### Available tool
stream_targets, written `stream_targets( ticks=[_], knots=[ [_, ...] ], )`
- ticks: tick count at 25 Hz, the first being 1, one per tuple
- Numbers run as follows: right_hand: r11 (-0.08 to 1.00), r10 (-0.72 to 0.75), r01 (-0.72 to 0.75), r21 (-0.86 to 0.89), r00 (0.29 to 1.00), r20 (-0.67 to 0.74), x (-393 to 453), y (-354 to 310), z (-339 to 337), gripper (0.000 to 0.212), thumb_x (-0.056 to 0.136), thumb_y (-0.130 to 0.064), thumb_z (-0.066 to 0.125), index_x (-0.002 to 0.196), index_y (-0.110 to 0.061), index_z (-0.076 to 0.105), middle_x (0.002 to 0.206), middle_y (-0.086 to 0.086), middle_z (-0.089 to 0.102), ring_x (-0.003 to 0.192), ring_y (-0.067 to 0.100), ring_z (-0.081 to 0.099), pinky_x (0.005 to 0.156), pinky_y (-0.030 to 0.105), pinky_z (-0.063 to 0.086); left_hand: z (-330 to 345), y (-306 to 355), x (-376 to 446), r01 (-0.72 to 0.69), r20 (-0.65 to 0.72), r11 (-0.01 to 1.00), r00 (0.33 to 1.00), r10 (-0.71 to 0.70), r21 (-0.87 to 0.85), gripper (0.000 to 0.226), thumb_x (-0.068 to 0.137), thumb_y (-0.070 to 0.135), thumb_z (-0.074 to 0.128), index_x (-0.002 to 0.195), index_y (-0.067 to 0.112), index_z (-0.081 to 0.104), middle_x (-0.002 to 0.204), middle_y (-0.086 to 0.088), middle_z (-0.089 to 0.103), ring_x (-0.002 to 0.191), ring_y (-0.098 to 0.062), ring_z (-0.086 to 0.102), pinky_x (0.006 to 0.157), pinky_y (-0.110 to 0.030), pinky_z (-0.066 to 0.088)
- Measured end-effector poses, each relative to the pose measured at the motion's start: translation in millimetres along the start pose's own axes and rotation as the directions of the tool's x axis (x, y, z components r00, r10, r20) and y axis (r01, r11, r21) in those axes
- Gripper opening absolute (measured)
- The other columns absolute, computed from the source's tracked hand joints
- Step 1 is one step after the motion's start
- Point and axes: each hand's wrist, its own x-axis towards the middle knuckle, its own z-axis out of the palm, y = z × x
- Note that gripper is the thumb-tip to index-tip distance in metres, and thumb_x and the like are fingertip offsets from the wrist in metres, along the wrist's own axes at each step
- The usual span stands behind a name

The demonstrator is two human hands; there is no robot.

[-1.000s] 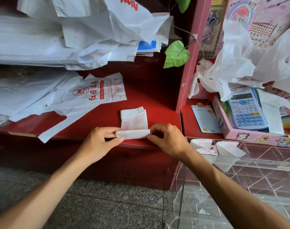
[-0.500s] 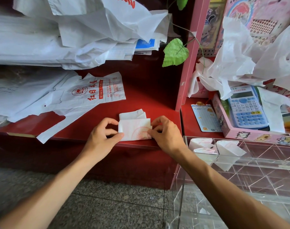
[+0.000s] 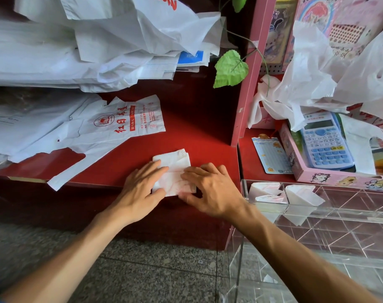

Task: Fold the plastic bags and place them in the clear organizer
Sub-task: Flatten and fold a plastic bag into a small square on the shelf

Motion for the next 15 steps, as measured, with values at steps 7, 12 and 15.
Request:
stream_targets(
  ticks=[7, 12, 15],
  knots=[
    [0.999, -0.04, 0.04, 0.005, 0.998, -0.039, -3, 2, -5, 0.043, 0.078, -0.038, 0.067, 0.117, -0.022, 0.064, 0.142, -0.001, 0.053, 0.122, 0.026, 0.048, 0.085, 0.043, 0.038, -2, -7, -2, -0.084, 0.058, 0.996, 0.995, 0.082, 0.032, 0.09, 0.069, 0.082, 0.037, 0.149, 0.04, 0.031, 0.153, 0.033, 0.011, 0.137, 0.022, -0.009, 0.121, -0.03, -0.006],
    [0.996, -0.063, 0.064, 0.066, 0.998, -0.012, -1, 1, -7, 0.028, 0.072, -0.031, 0.067, 0.094, -0.019, 0.055, 0.16, 0.005, 0.03, 0.149, 0.025, 0.02, 0.107, 0.045, 0.029, 1, -9, -2, -0.136, 0.06, 0.99, 0.989, 0.133, 0.049, 0.088, 0.065, 0.08, 0.048, 0.142, 0.042, 0.034, 0.154, 0.033, 0.017, 0.142, 0.016, -0.005, 0.12, -0.03, -0.007],
    [0.995, -0.026, 0.019, 0.096, 0.997, 0.079, -1, 2, -8, 0.032, 0.076, -0.032, 0.061, 0.101, -0.015, 0.051, 0.15, 0.011, 0.044, 0.15, 0.024, 0.014, 0.114, 0.042, 0.017, 2, -12, -2, -0.153, 0.049, 0.988, 0.987, 0.151, 0.032, 0.079, 0.068, 0.076, 0.051, 0.138, 0.044, 0.036, 0.153, 0.033, 0.021, 0.144, 0.014, -0.001, 0.119, -0.028, -0.007]
  ],
)
